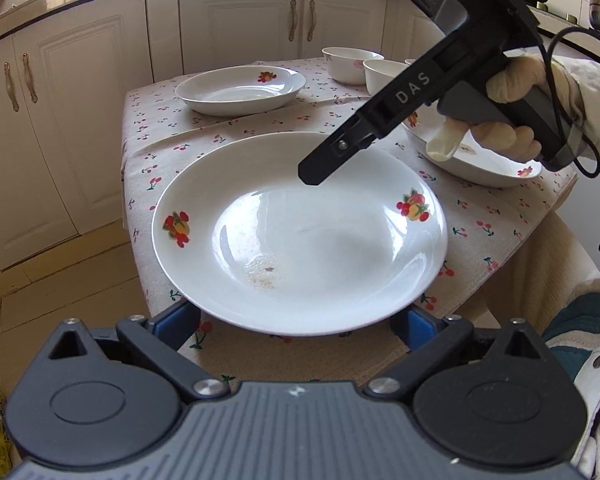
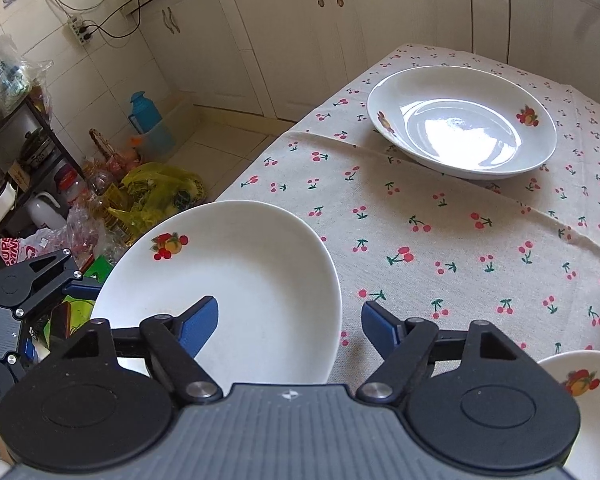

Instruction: Organize plates and bowls

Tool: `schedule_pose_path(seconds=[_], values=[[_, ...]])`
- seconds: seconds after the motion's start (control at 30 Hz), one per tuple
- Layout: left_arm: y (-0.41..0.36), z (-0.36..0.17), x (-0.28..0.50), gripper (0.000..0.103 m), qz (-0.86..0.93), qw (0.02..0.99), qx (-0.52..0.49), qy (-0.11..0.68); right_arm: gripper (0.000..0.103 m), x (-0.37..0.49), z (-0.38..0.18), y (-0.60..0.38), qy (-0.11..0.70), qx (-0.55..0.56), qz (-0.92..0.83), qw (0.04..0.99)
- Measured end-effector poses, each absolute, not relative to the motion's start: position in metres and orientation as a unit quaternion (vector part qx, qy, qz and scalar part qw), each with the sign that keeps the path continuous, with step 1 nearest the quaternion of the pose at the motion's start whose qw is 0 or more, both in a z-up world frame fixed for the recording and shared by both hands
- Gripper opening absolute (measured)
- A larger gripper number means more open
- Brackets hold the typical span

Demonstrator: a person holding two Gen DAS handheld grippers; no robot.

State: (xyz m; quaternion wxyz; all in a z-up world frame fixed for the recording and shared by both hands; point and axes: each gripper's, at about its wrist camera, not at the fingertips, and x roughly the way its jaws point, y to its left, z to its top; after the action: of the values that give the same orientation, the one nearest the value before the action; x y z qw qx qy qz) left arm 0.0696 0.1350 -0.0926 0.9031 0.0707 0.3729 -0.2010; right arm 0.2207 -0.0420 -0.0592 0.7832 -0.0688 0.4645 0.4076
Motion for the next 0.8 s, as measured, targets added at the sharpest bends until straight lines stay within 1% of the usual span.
schedule_pose_path(seconds=[0.13,0.8], values=[[0.135,-0.092,0.073,0.099,-0.209,0.900,0.074,0.376,0.080,0.224,-0.062,-0.037,0.469,-0.068,0.417,0.776],[0.135,-0.092,0.077,0.097,-0.214,0.894,0.083,0.385,0.080,0.222,-0.061,-0.031,0.461,-0.078,0.444,0.765]])
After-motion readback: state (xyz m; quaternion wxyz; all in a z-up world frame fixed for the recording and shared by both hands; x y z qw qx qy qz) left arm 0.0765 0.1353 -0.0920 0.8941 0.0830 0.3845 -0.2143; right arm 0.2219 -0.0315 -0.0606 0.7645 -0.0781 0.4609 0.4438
